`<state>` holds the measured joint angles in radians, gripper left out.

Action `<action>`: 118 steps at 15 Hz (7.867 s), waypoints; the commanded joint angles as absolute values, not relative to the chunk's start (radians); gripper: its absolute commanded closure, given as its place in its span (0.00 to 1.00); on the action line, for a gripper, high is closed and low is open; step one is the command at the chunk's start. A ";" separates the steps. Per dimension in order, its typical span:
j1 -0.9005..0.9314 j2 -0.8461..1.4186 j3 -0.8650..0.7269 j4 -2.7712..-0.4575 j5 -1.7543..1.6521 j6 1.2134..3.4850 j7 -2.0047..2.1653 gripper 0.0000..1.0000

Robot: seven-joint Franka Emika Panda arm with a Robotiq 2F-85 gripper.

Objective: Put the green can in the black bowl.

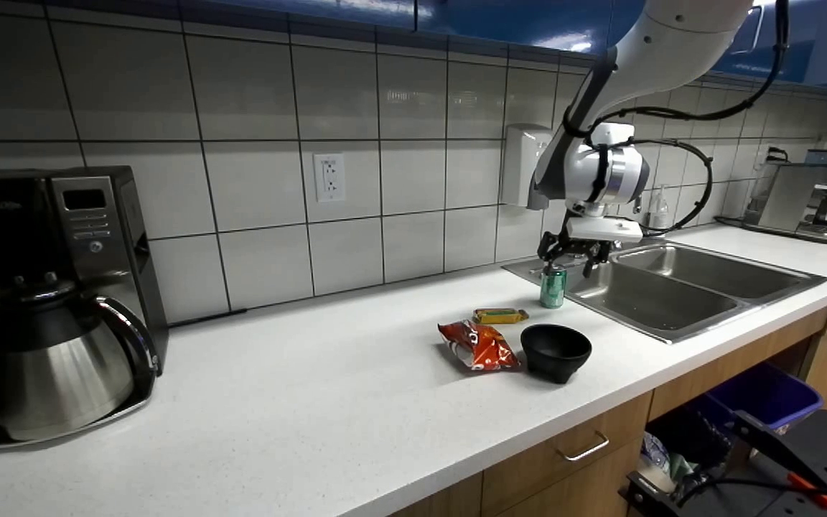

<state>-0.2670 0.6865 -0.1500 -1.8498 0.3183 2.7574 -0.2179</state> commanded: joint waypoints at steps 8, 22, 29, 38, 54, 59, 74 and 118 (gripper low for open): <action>-0.329 0.811 -0.102 -1.652 0.271 2.673 -0.112 0.00; -0.346 0.923 -0.109 -1.465 0.266 2.576 -0.063 0.42; -0.357 0.926 -0.100 -1.446 0.271 2.550 -0.079 0.61; -0.377 0.802 -0.053 -1.597 0.284 2.615 -0.166 0.61; -0.537 0.414 0.171 -2.061 0.441 2.697 -0.588 0.61; -0.532 0.315 0.188 -2.156 0.558 2.647 -0.740 0.61; -0.339 0.148 0.033 -2.373 0.577 2.541 -0.930 0.61; -0.294 0.304 0.035 -2.419 0.547 2.713 -0.952 0.00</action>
